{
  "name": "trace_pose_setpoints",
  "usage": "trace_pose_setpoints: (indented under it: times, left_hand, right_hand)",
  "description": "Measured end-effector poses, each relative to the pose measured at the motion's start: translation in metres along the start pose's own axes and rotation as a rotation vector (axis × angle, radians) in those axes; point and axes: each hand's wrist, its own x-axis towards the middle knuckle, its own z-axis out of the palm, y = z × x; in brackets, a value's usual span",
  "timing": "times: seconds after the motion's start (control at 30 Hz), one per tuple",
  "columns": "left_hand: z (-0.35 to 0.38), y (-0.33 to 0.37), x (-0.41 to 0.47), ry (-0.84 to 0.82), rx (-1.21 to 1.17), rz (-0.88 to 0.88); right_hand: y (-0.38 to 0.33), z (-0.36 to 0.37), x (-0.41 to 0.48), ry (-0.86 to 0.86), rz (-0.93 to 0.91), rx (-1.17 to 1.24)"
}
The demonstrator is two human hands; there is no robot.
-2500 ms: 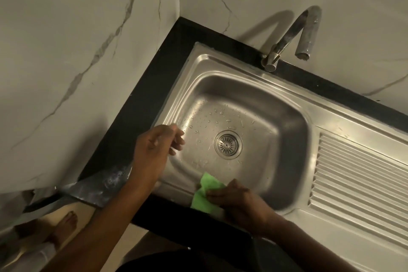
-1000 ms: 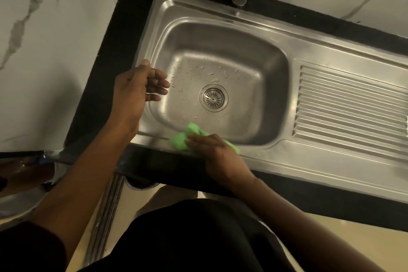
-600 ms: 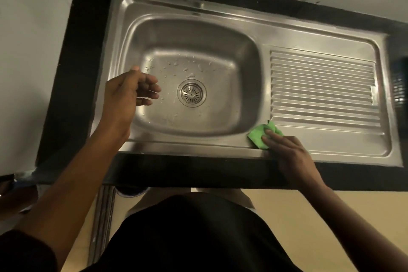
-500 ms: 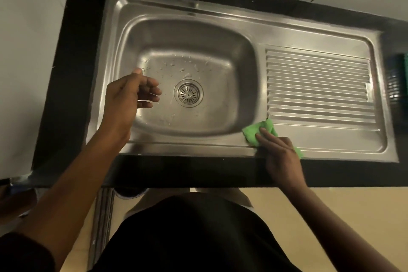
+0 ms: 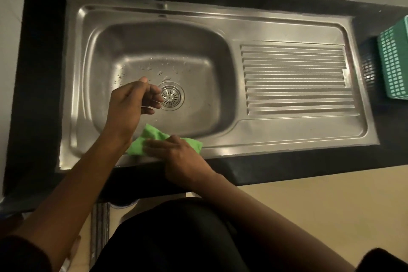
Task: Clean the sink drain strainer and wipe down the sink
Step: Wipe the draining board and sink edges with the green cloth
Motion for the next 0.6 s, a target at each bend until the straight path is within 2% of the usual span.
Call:
trace_pose_setpoints:
  times: [0.13,0.23,0.33,0.6]
  left_hand:
    - [0.009,0.001,0.003,-0.02,0.015,0.01]
    - [0.014,0.0,0.005,-0.024,0.019,0.01]
    - [0.019,0.0,0.005,-0.024,0.02,0.003]
    - [0.024,0.004,0.004,-0.031,0.028,0.027]
  right_hand:
    - [0.038,-0.034,-0.056,-0.008,0.027,-0.019]
    - [0.087,-0.07,-0.104,0.061,0.129,-0.202]
    - [0.127,-0.109,-0.133,0.053,0.162,-0.358]
    - [0.155,-0.16,-0.073,0.061,0.327,-0.673]
